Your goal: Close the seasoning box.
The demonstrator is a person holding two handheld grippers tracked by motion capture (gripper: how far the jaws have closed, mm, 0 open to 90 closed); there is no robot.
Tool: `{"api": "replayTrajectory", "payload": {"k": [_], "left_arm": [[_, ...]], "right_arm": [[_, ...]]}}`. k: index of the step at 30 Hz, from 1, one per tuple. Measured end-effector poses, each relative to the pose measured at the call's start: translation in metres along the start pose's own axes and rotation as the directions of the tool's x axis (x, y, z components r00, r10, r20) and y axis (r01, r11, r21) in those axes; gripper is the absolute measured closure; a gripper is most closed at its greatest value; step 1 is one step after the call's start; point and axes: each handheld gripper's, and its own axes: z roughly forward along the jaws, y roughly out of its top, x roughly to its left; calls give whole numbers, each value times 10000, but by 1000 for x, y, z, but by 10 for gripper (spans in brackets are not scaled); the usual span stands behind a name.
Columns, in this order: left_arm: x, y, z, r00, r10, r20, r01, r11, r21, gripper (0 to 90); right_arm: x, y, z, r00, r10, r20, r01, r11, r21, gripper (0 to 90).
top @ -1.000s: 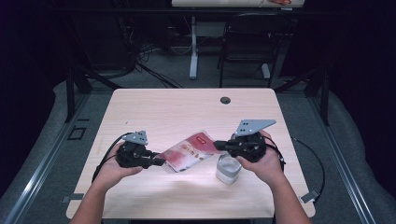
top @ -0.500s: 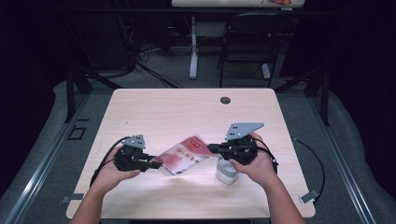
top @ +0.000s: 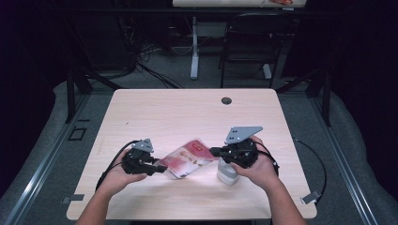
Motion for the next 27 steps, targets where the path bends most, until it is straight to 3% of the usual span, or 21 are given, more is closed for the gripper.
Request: {"api": "replayTrajectory", "payload": {"k": [7,8,14,16,22,25,27], "left_arm": [[0,0,4,9999,-43,111,43,10000,-18,651],[-1,0,5,9999,13,-116,-12,10000,28,637],[-2,0,7,9998,117,-167,-118,9999,-64,607],[-3,1,6,9990,146,-425,-151,9998,-124,593],[-3,1,4,9998,93,-201,-100,9994,-337,568],[-3,1,1,9992,53,-388,-67,9993,-371,567],[-3,1,0,9998,64,-205,-73,9990,-450,567]], "right_arm": [[0,1,-1,10000,-85,-10,86,9999,53,900],[1,0,-1,10000,-97,-17,98,9999,59,900],[3,1,0,9998,-214,6,214,9997,137,900],[3,2,0,9997,-253,29,252,9996,149,900],[3,3,0,9996,-280,15,280,9995,124,900],[4,4,0,9995,-319,1,319,9994,114,900],[4,4,0,9995,-309,7,309,9995,93,900]]}}
